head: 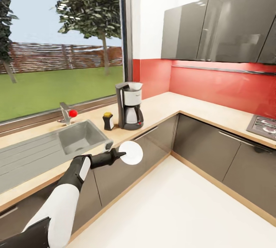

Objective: Set up a coffee station on the kitchen countertop: keep the coffee maker on the countertop, move the bottle of coffee from the kitchen shelf to the counter next to the coffee maker, place a paper coffee filter on top of the coffee maker, put the saucer next to the coffee maker with the coffee cup on the saucer, and place the electric kettle next to the coffee maker.

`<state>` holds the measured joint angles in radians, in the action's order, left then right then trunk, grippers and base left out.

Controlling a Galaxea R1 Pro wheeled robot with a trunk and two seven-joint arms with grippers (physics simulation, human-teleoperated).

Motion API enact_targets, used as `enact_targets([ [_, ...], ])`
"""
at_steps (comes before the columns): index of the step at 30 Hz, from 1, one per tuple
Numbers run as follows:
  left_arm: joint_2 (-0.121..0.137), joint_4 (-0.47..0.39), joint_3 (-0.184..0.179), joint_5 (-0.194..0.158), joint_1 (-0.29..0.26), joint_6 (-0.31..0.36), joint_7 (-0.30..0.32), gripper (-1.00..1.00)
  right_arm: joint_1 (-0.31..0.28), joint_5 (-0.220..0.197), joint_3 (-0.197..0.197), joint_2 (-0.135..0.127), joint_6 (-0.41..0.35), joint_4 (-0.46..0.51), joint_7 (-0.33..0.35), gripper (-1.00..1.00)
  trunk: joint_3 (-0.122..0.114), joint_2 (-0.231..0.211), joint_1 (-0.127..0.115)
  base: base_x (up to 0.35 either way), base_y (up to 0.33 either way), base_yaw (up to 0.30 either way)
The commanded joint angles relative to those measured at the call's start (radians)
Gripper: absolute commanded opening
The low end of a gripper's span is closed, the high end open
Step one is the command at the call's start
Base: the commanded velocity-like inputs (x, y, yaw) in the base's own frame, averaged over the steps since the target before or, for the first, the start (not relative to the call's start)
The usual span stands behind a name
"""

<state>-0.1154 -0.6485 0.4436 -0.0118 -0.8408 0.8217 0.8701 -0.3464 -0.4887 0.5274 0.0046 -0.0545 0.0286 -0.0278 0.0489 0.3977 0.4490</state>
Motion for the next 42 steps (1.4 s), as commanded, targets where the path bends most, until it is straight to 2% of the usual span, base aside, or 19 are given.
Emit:
enact_targets([
  [1, -0.001, 0.000, 0.006, 0.000, -0.001, 0.008, 0.001, -1.00, 0.000, -0.008, 0.009, 0.000, -0.005, 0.002, -0.003, 1.00, 0.002, 0.002, 0.001, 0.192, -0.232, -0.002],
  [27, 0.000, 0.001, 0.009, -0.001, -0.001, 0.008, 0.001, -1.00, 0.000, -0.011, 0.007, 0.003, 0.005, 0.004, -0.001, 1.00, 0.002, 0.002, 0.001, 0.137, -0.248, 0.000],
  [42, 0.003, 0.002, 0.010, -0.002, -0.001, 0.008, 0.002, -1.00, 0.000, -0.011, 0.006, 0.003, 0.005, 0.003, -0.001, 1.00, 0.002, 0.002, 0.001, 0.292, -0.108, 0.000],
])
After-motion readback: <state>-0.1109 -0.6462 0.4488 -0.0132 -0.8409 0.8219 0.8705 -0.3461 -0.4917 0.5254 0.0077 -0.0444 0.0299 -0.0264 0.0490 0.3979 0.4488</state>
